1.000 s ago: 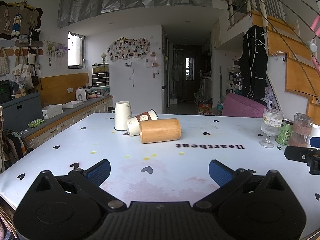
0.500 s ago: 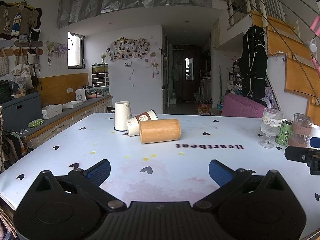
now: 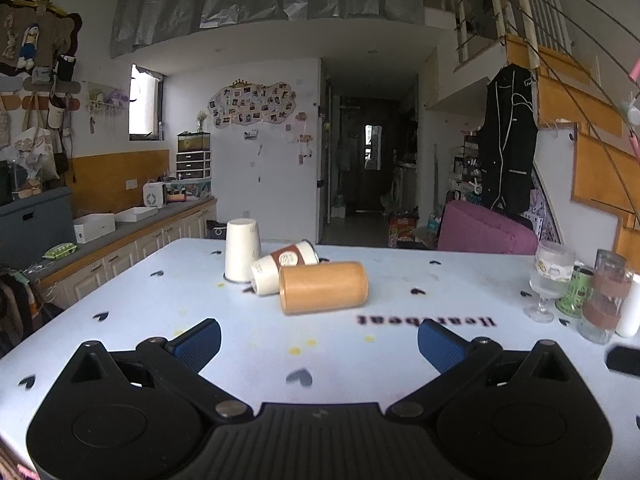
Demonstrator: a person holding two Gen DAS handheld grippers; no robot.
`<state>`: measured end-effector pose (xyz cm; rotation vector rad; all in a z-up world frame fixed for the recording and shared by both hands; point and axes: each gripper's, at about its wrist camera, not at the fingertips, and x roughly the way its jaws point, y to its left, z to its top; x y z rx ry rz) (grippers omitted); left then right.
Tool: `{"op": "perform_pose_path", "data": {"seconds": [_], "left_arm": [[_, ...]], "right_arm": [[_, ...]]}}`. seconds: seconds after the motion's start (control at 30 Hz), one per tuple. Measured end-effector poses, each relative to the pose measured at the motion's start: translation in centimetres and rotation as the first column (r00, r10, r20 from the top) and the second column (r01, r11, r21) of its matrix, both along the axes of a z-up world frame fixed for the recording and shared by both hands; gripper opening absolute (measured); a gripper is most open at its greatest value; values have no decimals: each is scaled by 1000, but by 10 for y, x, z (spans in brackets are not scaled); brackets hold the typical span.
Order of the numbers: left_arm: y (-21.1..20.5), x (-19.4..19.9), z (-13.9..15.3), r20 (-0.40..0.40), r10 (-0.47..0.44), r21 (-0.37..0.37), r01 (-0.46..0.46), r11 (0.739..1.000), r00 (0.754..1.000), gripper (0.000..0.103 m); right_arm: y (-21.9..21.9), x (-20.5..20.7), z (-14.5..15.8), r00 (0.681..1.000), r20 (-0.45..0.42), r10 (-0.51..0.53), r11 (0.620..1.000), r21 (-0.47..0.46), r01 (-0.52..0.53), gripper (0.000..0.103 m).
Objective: Flip cup upright
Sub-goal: 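Move the left tool to the wooden cup and grip its base end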
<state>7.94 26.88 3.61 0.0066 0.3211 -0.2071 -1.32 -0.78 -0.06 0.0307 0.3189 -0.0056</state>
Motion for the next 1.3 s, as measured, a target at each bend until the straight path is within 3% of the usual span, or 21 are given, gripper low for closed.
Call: {"op": "perform_pose_path", "data": {"seconds": [0.3, 0.57, 0.77, 1.17, 1.3], "left_arm": [[-26, 60, 11, -2, 38, 30, -38, 999, 999, 103], [-66, 130, 17, -83, 74, 82, -67, 994, 994, 103], [-105, 180, 12, -137, 131, 171, -107, 979, 982, 103], [-158, 252, -27, -205, 247, 411, -146, 900, 947, 103], [-154, 251, -40, -124, 339, 474, -244, 846, 932, 103]], "right_arm": [[-16, -8, -12, 1000, -4, -23, 999, 41, 23, 100], [-41, -12, -35, 998, -38, -42, 995, 92, 45, 100], [-59, -13, -50, 996, -64, -59, 990, 125, 67, 100], [-80, -12, -61, 991, -96, -90, 982, 156, 104, 100], [-77, -11, -61, 992, -97, -82, 984, 148, 96, 100]]}}
